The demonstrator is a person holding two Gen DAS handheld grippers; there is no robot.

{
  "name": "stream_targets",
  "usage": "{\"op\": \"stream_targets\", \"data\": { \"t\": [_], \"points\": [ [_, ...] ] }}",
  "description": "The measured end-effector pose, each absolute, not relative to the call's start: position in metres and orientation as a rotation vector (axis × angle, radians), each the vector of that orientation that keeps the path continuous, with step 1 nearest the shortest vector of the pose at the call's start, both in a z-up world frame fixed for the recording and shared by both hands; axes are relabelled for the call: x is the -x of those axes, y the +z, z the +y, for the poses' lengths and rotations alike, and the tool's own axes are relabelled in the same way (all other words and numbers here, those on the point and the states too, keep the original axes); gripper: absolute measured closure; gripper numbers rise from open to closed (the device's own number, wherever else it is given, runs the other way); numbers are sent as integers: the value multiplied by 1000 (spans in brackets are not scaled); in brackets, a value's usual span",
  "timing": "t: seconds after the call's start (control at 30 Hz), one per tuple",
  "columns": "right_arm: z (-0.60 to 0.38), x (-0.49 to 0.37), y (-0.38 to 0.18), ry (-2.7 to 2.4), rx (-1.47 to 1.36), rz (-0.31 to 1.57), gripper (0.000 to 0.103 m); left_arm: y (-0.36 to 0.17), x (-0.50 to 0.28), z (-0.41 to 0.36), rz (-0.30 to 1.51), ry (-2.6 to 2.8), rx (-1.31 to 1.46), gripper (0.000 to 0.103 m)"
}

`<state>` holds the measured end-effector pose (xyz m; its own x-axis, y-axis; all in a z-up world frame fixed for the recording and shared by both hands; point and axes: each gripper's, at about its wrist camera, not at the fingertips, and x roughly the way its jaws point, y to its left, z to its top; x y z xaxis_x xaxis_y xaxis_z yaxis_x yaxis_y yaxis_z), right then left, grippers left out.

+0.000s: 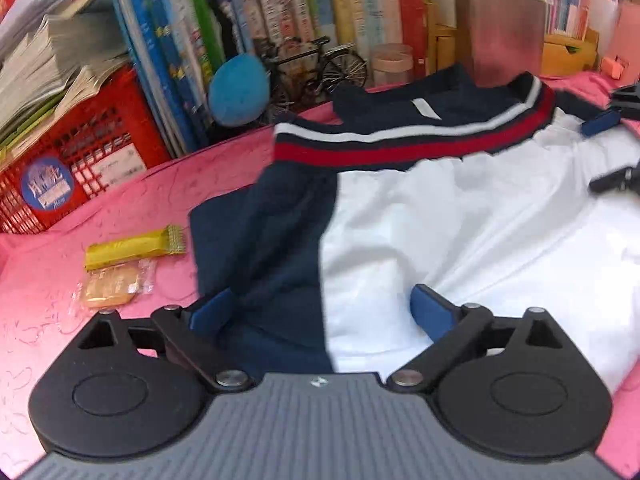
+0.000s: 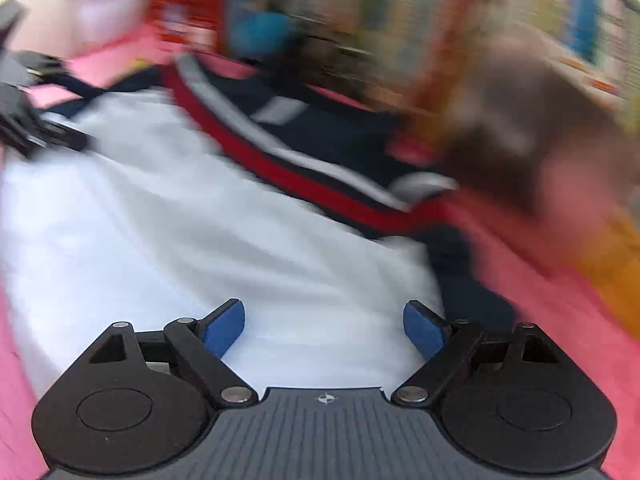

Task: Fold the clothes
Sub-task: 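Release the hem band and pull both grippers back from the jacket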

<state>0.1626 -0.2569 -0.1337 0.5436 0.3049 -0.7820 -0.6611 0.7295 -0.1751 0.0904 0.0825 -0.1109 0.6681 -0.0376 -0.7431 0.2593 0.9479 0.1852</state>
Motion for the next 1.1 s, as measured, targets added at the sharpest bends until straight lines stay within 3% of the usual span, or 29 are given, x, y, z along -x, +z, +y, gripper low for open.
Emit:
{"op": "stream_targets", "data": {
  "t": [0.07,0.23,0.33,0.47,0.53,0.63,0.87,1.1],
  "points": [
    [-271,-165,-117,519,490,799,17,-96,-89,80,820,-87,-361,5],
    [-247,-152,-92,632,428,715,17,-51,-93,66,723,-177,-218,6],
    [-198,-159,-99,792,342,693,17,-68,-117,42,713,-285,-180,5],
    [-149,-180,-130,901,427,715,17,-114,-157,47,807,-202,-180,6],
    [-160,-196,-143,873,446,727,15,-135,-175,58,856,-139,-163,0],
    [-192,-221,-146,794,389,784,15,-132,-182,80,897,-121,-86,0],
    [-203,-177,-100,765,268,738,15,-79,-146,88,842,-107,-2,3],
    [-183,-116,-121,805,219,825,15,-131,-79,92,981,5,-180,0]
  ]
}}
